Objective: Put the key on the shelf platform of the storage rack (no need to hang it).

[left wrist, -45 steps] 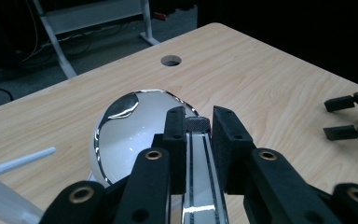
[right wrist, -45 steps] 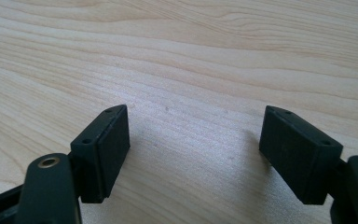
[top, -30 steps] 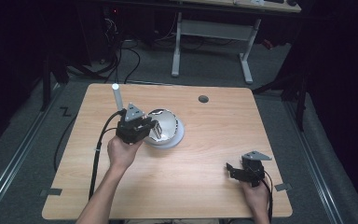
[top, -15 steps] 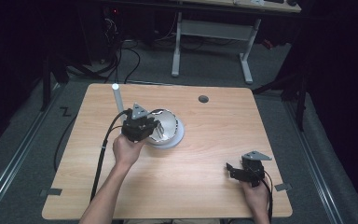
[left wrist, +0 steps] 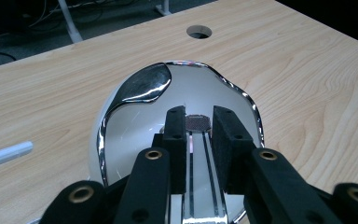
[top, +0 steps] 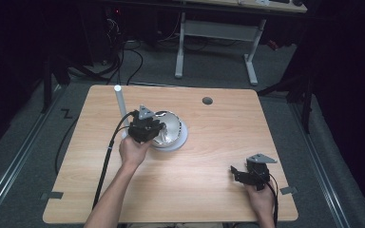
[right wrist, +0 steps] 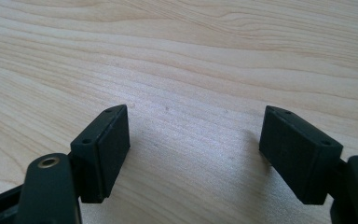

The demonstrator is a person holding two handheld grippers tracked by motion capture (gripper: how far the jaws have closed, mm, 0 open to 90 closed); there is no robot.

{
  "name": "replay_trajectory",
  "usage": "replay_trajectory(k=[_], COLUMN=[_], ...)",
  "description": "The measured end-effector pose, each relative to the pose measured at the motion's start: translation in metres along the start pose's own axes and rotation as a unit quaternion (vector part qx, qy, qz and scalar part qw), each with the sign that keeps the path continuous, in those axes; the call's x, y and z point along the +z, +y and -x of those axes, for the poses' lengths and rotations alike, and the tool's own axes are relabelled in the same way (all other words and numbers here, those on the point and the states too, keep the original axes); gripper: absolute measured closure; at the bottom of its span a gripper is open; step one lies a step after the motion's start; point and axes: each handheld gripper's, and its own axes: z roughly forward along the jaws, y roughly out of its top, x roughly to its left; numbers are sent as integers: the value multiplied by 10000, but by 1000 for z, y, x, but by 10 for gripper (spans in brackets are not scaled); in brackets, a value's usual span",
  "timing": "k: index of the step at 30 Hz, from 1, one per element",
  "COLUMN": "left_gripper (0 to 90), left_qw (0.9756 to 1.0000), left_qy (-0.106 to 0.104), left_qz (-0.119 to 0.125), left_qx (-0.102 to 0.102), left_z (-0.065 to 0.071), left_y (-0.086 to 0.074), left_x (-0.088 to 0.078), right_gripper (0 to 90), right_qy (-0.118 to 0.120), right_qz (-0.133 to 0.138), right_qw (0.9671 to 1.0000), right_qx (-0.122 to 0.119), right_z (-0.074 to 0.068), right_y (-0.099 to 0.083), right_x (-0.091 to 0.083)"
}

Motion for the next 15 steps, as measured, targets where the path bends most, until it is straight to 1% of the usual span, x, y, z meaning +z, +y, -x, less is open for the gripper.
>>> replay_trajectory(k=[1,3,4,6,7,10,15], left_gripper=[761,761,761,760,760,759,759], left_qw=[10000,10000,10000,9999,9999,9998,9998], left_qy=[-17,52,50,130,128,179,219], left_qz=[-16,-27,-44,-42,-44,-10,-25], left_qx=[30,-48,30,-36,-17,-57,-12], left_z=[-1,-1,-3,-4,-5,-5,-5], left_y=[0,-1,-2,-3,-4,-4,-7], left_x=[2,5,7,11,12,16,21], right_gripper=[247,247,247,247,247,247,247], right_qy=[0,-1,-1,-1,-1,-1,-1], right_qz=[1,1,0,1,1,0,1], right_qw=[10000,10000,10000,10000,10000,10000,10000], right_qx=[-1,-1,-1,0,-2,0,0], right_z=[0,0,0,0,0,0,0], right_y=[0,0,0,0,0,0,0], right_x=[0,0,0,0,0,0,0])
